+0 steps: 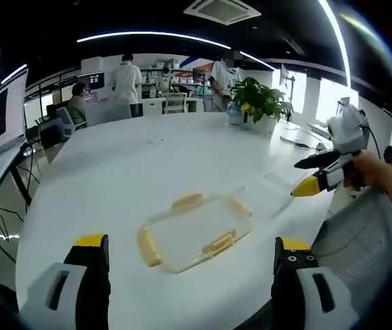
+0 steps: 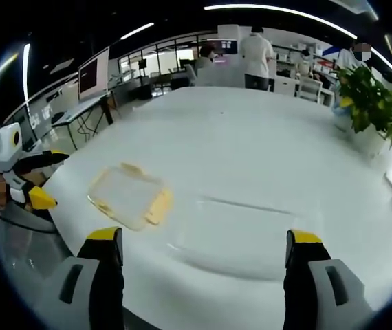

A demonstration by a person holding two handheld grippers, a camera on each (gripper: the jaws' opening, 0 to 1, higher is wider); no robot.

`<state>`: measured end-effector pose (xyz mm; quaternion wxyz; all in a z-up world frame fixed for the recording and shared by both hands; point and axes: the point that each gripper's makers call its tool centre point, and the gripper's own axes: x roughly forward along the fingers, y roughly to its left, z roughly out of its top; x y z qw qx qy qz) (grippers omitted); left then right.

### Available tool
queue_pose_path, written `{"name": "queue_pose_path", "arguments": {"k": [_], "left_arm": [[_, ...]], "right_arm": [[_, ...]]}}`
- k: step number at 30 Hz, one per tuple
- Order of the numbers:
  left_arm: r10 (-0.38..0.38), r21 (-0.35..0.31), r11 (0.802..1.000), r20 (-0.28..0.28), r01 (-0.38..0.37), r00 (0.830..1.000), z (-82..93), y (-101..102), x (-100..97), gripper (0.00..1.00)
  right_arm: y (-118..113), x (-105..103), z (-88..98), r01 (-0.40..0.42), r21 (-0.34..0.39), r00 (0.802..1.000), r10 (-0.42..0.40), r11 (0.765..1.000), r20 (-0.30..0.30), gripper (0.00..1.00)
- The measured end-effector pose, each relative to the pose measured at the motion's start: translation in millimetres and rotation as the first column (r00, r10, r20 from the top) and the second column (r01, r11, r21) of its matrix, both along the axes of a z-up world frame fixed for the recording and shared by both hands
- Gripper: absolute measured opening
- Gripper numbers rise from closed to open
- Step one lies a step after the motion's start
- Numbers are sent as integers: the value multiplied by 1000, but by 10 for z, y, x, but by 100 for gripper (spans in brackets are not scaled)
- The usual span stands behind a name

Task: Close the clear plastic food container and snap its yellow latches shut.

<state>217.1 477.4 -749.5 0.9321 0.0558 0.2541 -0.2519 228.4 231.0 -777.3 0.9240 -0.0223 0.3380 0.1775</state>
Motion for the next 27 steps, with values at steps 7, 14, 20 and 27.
{"name": "queue_pose_path", "arguments": {"k": [7, 14, 20, 27], "left_arm": [[16, -19, 1000, 2, -16, 1000, 13, 20, 15, 98], [16, -19, 1000, -2, -16, 1000, 8, 15, 15, 98], [4, -10, 1000, -3, -4, 1000, -1, -5, 10, 97], [-5, -13, 1000, -6, 4, 1000, -5, -25, 6, 98]], "right_arm": [[26, -11, -19, -11, 1, 1000, 11, 1000, -7, 97], [18, -4, -17, -7, 0, 1000, 7, 1000, -5, 96], [17, 10, 8, -6, 2, 1000, 6, 1000, 9, 96], [35, 4, -1, -11, 4, 1000, 11, 1000, 6, 97]]}}
